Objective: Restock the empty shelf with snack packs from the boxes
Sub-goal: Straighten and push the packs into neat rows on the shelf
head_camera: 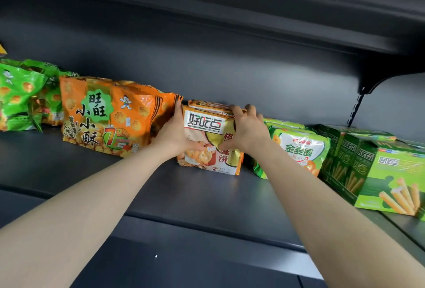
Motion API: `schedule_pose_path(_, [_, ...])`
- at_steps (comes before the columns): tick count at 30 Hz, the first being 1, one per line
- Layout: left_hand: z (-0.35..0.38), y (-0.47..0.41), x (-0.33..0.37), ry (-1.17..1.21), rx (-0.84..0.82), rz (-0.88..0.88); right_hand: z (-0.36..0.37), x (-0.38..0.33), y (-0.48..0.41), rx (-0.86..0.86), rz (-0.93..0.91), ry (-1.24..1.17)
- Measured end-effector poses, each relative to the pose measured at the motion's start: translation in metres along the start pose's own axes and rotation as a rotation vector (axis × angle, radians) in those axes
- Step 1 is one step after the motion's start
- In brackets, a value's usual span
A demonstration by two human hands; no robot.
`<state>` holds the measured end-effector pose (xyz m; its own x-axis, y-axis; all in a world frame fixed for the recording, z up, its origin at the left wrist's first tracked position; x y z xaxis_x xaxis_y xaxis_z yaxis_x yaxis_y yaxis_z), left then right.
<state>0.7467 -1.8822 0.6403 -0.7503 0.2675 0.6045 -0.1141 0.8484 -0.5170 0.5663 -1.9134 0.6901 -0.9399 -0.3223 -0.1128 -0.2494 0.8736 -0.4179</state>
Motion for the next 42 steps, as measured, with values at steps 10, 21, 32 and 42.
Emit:
schedule_pose_path(10, [0.017,0.029,0.02,-0.398,-0.045,0.192,0.049,0.001,0.041,0.324,-0.237,0.219])
schedule_pose_path(21, [0.023,0.026,0.023,-0.567,0.0,0.142,0.05,0.003,0.035,0.302,-0.251,0.272])
schedule_pose_path(32, [-0.062,0.101,0.03,-0.65,-0.016,0.302,-0.008,-0.052,0.105,0.331,-0.09,0.209])
schedule_pose_path(42, [-0.197,0.162,-0.035,-0.75,0.009,0.45,-0.02,-0.181,0.16,0.471,-0.115,0.256])
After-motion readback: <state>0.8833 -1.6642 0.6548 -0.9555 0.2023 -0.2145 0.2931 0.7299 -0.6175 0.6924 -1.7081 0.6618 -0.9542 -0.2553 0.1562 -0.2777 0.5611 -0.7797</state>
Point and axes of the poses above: each hand's wrist, its own y-axis away from the middle knuckle, its own z-axis out of the palm, x = y × z, the point moved 6 cm from there along -y, towards the middle knuckle, and after that the axes turned 7 degrees about z, right-handed, at the moved point
